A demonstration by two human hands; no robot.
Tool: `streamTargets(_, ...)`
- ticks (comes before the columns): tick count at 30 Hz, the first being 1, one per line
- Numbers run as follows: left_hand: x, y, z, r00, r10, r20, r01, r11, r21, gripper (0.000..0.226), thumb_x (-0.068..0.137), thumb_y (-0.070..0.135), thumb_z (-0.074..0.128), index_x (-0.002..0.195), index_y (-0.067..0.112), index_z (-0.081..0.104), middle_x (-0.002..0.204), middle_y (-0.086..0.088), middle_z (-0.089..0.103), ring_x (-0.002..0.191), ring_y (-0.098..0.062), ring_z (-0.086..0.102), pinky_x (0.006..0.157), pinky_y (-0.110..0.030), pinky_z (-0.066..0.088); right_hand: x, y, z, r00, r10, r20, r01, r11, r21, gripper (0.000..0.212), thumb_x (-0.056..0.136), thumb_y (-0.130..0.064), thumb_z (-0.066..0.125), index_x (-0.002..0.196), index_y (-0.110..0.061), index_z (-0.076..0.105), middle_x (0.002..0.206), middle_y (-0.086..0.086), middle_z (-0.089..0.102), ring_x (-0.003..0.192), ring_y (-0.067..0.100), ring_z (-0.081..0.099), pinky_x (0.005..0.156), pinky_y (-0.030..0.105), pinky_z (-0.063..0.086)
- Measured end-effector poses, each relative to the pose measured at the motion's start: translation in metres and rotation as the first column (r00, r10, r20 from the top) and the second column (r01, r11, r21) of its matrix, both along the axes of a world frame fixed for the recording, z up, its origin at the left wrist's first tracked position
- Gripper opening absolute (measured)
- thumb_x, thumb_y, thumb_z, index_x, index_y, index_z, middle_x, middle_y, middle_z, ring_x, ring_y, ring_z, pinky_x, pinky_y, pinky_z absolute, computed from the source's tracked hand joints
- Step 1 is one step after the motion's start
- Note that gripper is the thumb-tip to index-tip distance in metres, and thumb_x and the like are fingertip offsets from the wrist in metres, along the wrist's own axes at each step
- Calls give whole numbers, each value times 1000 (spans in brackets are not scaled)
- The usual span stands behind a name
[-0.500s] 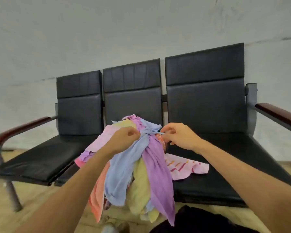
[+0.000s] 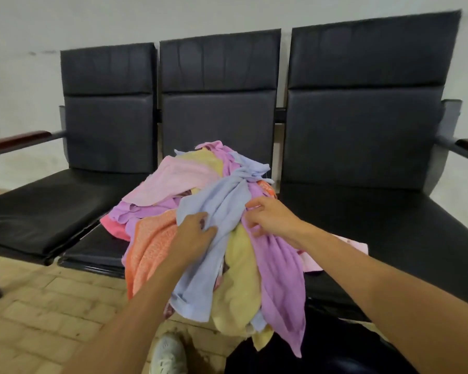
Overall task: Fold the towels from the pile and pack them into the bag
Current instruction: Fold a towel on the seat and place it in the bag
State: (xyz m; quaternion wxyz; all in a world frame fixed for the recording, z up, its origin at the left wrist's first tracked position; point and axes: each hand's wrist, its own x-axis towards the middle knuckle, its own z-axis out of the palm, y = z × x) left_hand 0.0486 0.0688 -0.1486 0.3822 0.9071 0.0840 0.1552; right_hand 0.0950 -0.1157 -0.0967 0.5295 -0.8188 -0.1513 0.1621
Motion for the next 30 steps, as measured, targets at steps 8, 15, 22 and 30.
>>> streamTargets(8, 18, -38, 13, 998, -56, 13, 55, 998, 10, 32, 90, 5, 56, 60, 8, 44, 60, -8, 39, 62, -12, 33, 63, -29, 29, 13, -22, -24, 960, 3, -279, 89, 945, 316, 21, 94, -8, 61, 115, -7, 59, 95, 12, 67, 81, 19, 65, 75, 30, 57)
streamTargets(15, -4, -125, 42, 964, -265, 21, 265, 947, -182, 23, 92, 7, 58, 75, -2, 69, 71, -3, 54, 65, -4, 44, 59, -12, 38, 2, -76, -27, 903, -67, -423, 283, 836, 471, 27, 98, -24, 55, 113, -3, 65, 96, 14, 67, 83, 24, 65, 67, 33, 55)
streamTargets(22, -28, -188, 34, 874, -480, -75, 448, 856, -259, 13, 93, 14, 62, 94, 11, 75, 89, -4, 70, 76, -4, 59, 69, -13, 48, -22, -160, -23, 925, -110, -364, 269, 865, 424, 27, 92, -12, 61, 115, 1, 68, 111, 19, 70, 103, 29, 67, 93, 45, 52)
streamTargets(30, -9, -222, 20, 868, -492, -64, 486, 869, -89, 14, 91, 11, 61, 87, 17, 72, 82, 5, 71, 78, -10, 65, 83, -30, 55, -48, -235, -26, 981, -183, -64, 193, 952, 236, 19, 83, -10, 73, 102, -12, 74, 102, 6, 73, 97, 20, 69, 83, 33, 56)
